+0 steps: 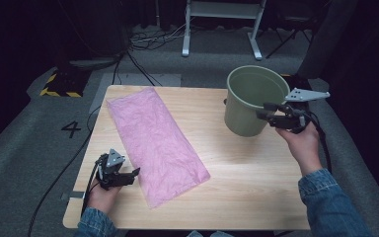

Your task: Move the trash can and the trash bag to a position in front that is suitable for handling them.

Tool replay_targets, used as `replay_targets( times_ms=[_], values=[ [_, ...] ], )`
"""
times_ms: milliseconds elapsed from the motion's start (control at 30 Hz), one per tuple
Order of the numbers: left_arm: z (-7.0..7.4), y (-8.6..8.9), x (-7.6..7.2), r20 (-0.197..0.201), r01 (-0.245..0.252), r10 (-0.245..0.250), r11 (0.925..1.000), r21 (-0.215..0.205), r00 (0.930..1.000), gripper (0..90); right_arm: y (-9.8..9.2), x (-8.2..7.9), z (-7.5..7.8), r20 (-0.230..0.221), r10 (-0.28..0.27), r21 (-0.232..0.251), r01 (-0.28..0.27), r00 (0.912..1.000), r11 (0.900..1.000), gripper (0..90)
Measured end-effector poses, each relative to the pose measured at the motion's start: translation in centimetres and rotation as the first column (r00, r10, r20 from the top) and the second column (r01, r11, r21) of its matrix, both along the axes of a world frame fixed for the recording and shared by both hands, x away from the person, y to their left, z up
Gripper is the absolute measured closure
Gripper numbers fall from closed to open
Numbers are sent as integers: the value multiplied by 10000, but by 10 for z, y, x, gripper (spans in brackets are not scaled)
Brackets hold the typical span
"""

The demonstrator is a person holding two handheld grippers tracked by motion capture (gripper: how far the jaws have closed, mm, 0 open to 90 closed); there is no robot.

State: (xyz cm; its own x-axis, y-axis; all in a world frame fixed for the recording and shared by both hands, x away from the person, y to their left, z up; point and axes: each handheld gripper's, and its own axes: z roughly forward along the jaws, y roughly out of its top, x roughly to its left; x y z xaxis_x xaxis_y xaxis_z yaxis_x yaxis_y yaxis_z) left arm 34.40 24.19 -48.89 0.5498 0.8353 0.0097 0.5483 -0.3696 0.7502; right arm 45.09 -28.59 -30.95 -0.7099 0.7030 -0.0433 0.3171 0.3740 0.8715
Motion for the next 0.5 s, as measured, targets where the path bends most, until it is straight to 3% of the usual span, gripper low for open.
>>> replay_targets(
  times_ms=[133, 267, 400, 500],
  values=[
    [0, 1, -2, 25, 38, -38, 10000, 9, 10000, 247, 8, 19, 1, -182, -127, 190, 131, 9998, 9997, 515],
    [-1, 3, -3, 32, 12, -13, 9999, 141, 10000, 249, 18, 34, -1, -49, -85, -94, 85, 10000, 9999, 491],
    [-1, 4, -2, 29, -39, 38, 9999, 135, 10000, 252, 27, 47, -10, -461, -276, -372, 259, 9986, 9990, 482],
    [-2, 4, -1, -63, -77, 77, 9999, 143, 9999, 256, 33, 52, -15, -754, -207, -681, 156, 9969, 9976, 531]
  ],
)
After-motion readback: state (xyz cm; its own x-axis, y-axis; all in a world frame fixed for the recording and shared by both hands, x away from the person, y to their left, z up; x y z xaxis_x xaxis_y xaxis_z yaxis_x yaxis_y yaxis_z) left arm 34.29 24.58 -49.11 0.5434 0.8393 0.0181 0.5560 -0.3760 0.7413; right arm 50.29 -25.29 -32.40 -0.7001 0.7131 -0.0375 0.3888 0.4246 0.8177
